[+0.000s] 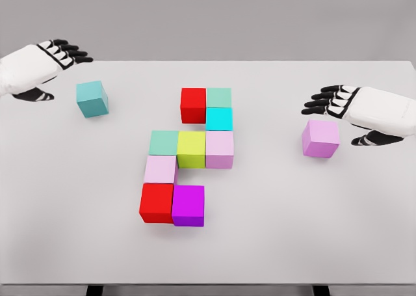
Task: Assemble the squares on the desktop into the number 2
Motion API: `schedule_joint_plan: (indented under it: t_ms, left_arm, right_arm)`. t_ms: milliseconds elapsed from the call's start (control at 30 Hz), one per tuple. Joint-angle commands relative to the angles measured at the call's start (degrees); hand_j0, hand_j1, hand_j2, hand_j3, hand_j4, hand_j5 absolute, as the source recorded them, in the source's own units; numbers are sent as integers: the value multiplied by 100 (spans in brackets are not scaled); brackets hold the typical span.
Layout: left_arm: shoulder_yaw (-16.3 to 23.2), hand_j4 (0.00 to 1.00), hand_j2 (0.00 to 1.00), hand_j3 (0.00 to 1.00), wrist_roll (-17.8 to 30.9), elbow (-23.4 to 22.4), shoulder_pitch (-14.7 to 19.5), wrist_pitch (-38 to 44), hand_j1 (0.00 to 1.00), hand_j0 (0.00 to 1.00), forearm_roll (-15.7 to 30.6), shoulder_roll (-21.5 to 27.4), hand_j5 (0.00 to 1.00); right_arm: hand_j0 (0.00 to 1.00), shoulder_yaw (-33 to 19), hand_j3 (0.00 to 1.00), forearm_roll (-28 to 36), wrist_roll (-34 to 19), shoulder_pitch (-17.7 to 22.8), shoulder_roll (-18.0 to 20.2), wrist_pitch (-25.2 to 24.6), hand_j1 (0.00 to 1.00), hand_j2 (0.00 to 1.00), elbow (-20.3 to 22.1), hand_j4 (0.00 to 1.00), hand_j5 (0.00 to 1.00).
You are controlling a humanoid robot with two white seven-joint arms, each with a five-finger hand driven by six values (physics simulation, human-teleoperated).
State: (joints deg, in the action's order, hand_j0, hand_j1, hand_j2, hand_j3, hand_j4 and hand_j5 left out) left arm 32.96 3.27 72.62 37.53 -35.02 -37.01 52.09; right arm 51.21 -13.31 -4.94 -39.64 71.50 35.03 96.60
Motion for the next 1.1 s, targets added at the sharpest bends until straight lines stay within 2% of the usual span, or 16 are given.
schedule_joint_plan:
  t_ms: [0,33,167,233,300,333,400,433,500,633,733,833,900,1000,1067]
  left_arm:
    - [114,100,100,100,-1,68,0,2,100,100,-61,30,100]
    - [237,100,100,100,-1,68,26,2,100,100,-70,56,100]
    - [263,100,100,100,-1,68,70,2,100,100,-79,82,100]
    - [263,100,100,100,-1,94,70,2,100,100,-149,74,100]
    - [254,100,100,100,-1,278,97,2,100,100,-552,56,100]
    - [246,100,100,100,-1,375,158,2,100,100,-808,47,100]
    - [237,100,100,100,-1,375,158,2,100,100,-905,56,100]
    - [237,100,100,100,-1,375,150,2,100,100,-905,56,100]
    - [237,100,100,100,-1,366,158,2,100,100,-914,65,100]
    - [272,100,100,100,-1,279,167,2,100,100,-887,74,100]
    - [606,100,100,100,-19,33,343,2,100,100,-834,21,100]
    - [1115,100,100,100,-10,-362,747,2,100,100,-843,-32,100]
    - [1177,100,100,100,-10,-547,800,2,100,100,-878,-207,100]
    - [1607,100,100,100,-1,-969,1098,2,100,100,-887,-462,100]
    - [1678,100,100,100,-1,-1110,1160,2,100,100,-887,-524,100]
  right_arm:
    - [100,-6,100,21,11,0,4,-3,100,100,0,100,100]
    - [100,-6,100,-23,28,0,4,-3,100,100,-9,100,100]
    - [100,29,100,12,46,-62,-13,-3,100,100,-9,100,100]
    - [100,20,100,-31,11,-246,-31,-3,100,100,-53,100,100]
    - [100,64,100,-110,2,-290,-49,-3,100,100,-176,100,100]
    - [100,82,100,-462,-164,-544,-75,-3,100,100,-255,100,100]
    - [100,99,100,-752,-788,-721,-321,-3,100,100,-501,100,100]
    - [100,91,100,-805,-929,-738,-400,-3,100,100,-563,100,100]
    - [100,99,100,-1007,-1342,-923,-690,-3,100,100,-967,100,100]
    - [100,460,100,-1508,-1404,-1283,-1130,-3,100,100,-1345,100,100]
    - [100,521,100,-1684,-1413,-1310,-1288,-3,100,100,-1336,100,100]
    - [100,600,100,-1684,-1702,-1310,-1455,-3,100,100,-1336,100,100]
    - [100,618,100,-1693,-1773,-1301,-1499,-3,100,100,-1301,100,100]
    - [100,759,100,-1894,-1773,-1301,-1508,-3,100,100,-1293,100,100]
    - [100,759,100,-1938,-1782,-1292,-1499,-3,100,100,-1301,100,100]
